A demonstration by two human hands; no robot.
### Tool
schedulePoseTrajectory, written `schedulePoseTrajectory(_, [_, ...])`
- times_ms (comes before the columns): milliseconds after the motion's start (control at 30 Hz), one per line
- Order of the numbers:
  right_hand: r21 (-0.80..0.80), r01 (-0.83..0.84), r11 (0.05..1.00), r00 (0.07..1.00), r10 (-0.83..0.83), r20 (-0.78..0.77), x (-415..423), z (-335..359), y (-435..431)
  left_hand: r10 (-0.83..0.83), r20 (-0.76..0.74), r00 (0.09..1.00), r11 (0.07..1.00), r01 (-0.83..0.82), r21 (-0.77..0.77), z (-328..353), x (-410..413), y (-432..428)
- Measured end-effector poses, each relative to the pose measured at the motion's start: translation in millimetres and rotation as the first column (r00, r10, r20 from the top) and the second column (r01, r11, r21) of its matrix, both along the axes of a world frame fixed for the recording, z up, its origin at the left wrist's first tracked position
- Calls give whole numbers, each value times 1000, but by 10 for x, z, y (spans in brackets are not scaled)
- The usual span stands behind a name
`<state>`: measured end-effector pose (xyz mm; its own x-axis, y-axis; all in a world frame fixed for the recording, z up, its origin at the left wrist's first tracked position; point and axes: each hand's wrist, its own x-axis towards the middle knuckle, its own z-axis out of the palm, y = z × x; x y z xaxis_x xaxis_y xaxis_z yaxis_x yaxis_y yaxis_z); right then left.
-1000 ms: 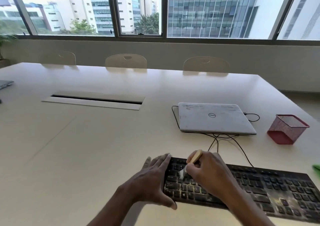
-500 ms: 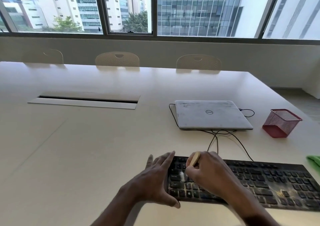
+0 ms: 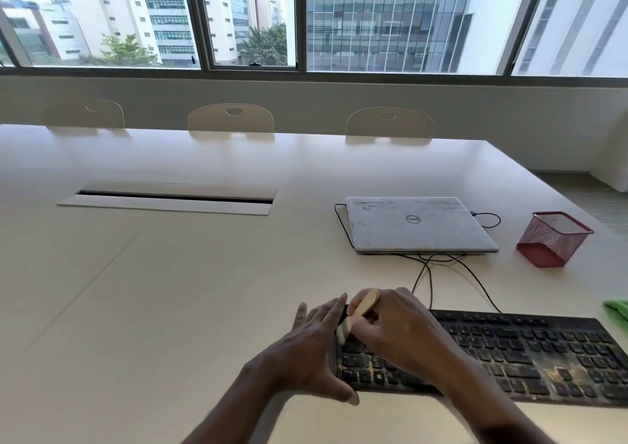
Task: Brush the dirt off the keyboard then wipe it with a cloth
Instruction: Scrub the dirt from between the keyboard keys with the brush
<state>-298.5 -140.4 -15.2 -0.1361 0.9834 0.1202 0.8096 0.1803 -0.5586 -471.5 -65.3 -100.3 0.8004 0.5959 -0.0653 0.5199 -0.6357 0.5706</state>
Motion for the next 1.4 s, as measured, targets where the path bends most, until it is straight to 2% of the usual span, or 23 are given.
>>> schedulePoseTrajectory(167, [-93, -37, 995, 999, 41, 36, -14, -30, 32, -11, 3, 1000, 1000, 11, 2, -9, -4, -10])
schedulePoseTrajectory(300, [-16, 23, 1000, 1000, -23, 6, -29, -16, 65, 0, 30, 1000, 1000, 0, 5, -53, 0, 9])
schedulePoseTrajectory(467, [-107, -44, 993, 999, 44, -5, -22, -40, 36, -6, 4, 1000, 1000, 6, -6, -29, -12, 5])
schedulePoseTrajectory(600, [-37, -11, 999, 999, 10, -35, 10, 6, 67, 4, 35, 999, 1000, -4, -2, -54, -1, 17])
schedulePoseTrajectory(767, [-123, -59, 991, 998, 61, 11, 14, -38, 56, -12, 3, 1000, 1000, 12, -9, -35, -7, 15])
schedulePoseTrajectory(933, [-43, -27, 999, 1000, 26, -4, 17, -36, 36, -12, 23, 1000, 1000, 12, -5, -48, -1, 22])
schedulePoseTrajectory(1133, [-106, 18, 994, 995, -8, 97, 176, 70, -22, -11, 7, 1000, 1000, 11, -14, -13, -2, -1])
schedulePoseTrajectory(1267, [-138, -108, 984, 994, 106, -24, 217, 127, -36, -7, -11, 1000, 1000, 7, -17, -3, 19, 18])
schedulePoseTrajectory(1400, [-198, -129, 972, 990, 137, 27, 294, 110, -42, 2, -19, 1000, 1000, -2, -13, 1, 37, 6])
